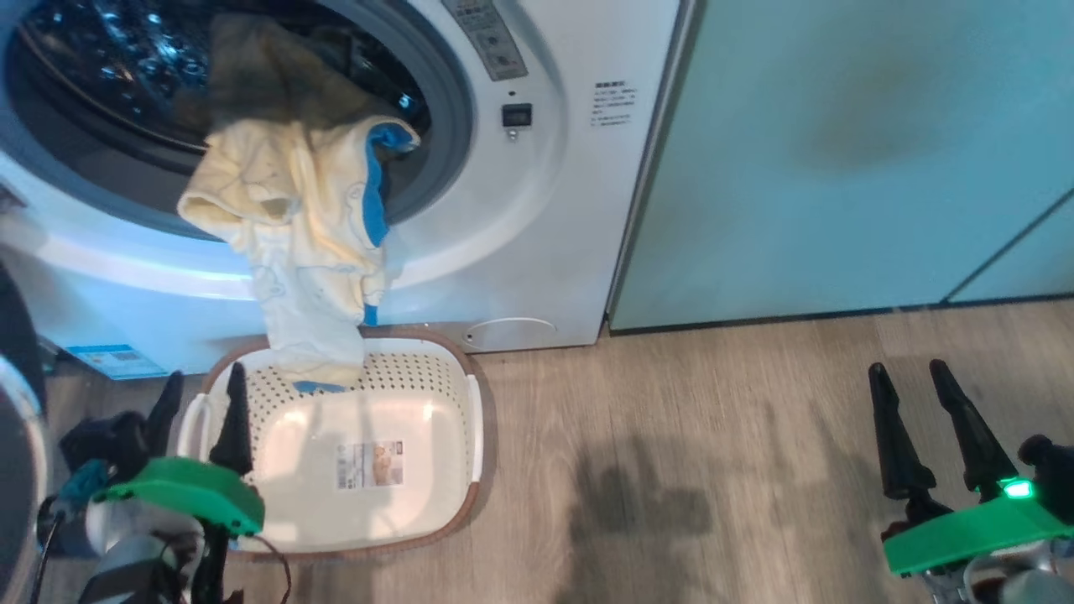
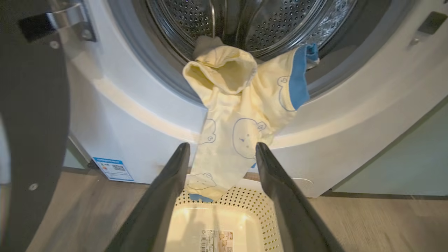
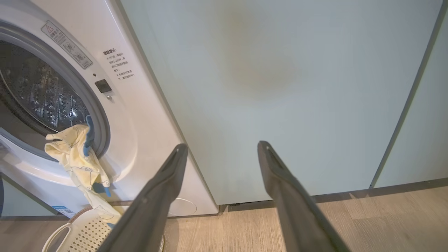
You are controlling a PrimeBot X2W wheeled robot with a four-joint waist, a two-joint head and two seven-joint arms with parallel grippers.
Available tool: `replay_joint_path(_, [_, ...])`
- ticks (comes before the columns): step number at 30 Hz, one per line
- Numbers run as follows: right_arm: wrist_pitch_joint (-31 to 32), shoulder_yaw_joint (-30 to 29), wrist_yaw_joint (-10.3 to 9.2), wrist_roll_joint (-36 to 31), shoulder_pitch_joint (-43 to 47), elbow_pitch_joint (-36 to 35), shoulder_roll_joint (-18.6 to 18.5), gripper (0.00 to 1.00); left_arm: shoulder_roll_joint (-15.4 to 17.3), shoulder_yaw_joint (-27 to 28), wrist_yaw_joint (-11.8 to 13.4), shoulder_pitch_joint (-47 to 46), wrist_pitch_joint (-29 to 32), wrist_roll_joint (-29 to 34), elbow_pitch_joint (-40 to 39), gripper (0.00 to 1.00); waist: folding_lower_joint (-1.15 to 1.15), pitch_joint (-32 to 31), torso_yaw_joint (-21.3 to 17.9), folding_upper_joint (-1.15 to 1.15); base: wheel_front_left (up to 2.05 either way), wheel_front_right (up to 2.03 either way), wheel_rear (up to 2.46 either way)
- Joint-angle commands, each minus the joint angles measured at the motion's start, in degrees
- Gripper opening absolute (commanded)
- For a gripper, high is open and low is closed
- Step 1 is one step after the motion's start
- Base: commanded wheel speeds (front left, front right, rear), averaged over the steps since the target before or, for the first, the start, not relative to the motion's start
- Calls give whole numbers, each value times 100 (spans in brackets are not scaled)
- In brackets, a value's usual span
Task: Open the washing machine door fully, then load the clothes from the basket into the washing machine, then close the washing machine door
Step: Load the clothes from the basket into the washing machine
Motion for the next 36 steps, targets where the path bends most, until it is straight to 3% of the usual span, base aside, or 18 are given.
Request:
replay_joint_path(1, [-38,75,1,-74,-19,-161,-143,100,87,312,-40,-77,-31,55,-158,100,1,-90,88,-1,0,0,0])
replay_joint_path(21, [-38,83,1,-65,74,-199,-144,100,-228,795,-264,188,-31,433,-34,100,1,-177,247,-1,0,0,0])
replay_joint_path(29, [-38,171,1,-29,8,-193,-125,100,-209,237,-273,-88,-31,318,529,100,1,-42,103,-1,0,0,0])
replay_joint_path(36, [-38,220,1,-26,-98,-213,-107,100,-115,-348,-274,-969,126,180,1717,100,1,272,-144,-1,0,0,0])
